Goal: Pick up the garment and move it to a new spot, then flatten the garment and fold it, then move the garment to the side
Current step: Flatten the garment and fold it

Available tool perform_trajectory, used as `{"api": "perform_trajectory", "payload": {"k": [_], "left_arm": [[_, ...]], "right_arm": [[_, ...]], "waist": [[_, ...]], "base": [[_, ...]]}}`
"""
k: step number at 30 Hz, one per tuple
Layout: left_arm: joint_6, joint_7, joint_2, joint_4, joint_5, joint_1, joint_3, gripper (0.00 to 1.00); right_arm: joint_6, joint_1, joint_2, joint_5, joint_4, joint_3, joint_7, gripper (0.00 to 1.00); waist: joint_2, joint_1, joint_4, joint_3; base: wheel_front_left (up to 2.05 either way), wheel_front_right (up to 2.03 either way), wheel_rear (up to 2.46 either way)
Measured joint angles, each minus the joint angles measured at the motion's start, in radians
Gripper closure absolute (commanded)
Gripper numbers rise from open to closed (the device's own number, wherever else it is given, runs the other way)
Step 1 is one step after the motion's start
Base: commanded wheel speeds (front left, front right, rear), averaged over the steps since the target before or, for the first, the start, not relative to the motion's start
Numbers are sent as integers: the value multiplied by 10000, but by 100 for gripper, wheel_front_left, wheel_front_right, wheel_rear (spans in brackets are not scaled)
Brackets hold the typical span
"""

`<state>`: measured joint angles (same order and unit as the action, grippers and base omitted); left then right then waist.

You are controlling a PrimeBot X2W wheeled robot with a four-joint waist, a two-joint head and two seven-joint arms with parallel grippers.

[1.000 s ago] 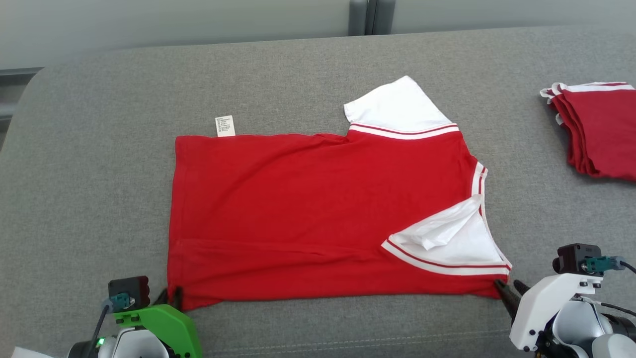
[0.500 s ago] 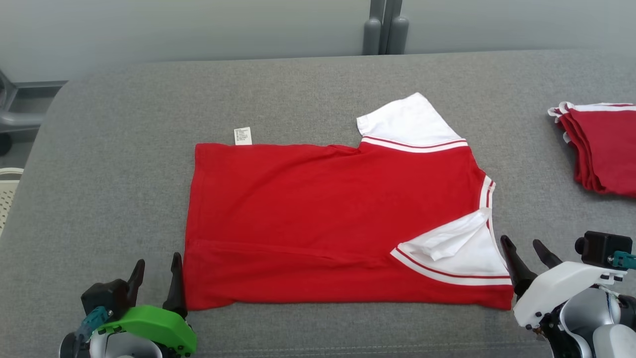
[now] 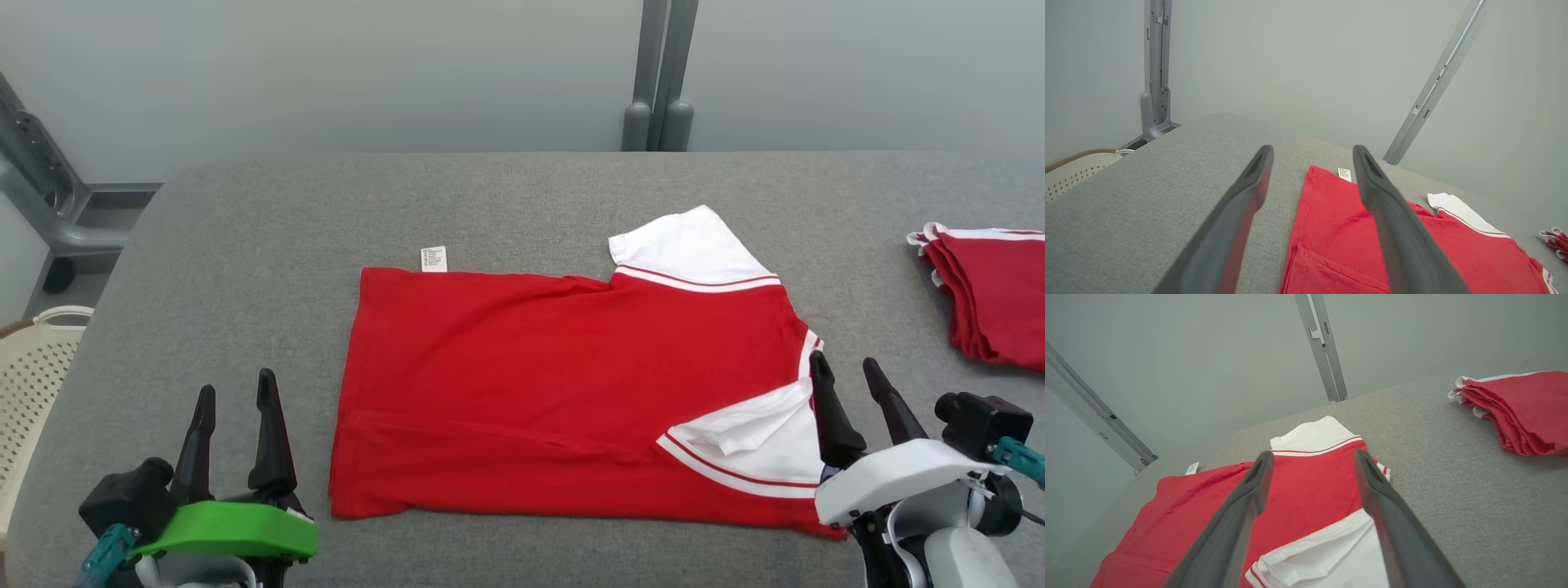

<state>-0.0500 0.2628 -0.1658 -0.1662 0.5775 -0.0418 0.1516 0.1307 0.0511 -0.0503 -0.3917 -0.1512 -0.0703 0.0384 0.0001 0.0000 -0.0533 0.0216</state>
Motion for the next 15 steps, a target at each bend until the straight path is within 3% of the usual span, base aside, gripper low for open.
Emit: {"api": "perform_trajectory", "payload": {"k": [6,15], "left_arm": [[543,12,84,-213,-468,438,-142,0],[761,12,-61,-366,-949,1004,-10,0]], "right_arm": [[0,146,17,347,-537,359,1097,0],[0,49,10,1080,-1122,253,2000,0]], "waist": [[0,0,-110,216],[0,0,-161,380]], "base": [[0,0,0],[0,0,0]]}}
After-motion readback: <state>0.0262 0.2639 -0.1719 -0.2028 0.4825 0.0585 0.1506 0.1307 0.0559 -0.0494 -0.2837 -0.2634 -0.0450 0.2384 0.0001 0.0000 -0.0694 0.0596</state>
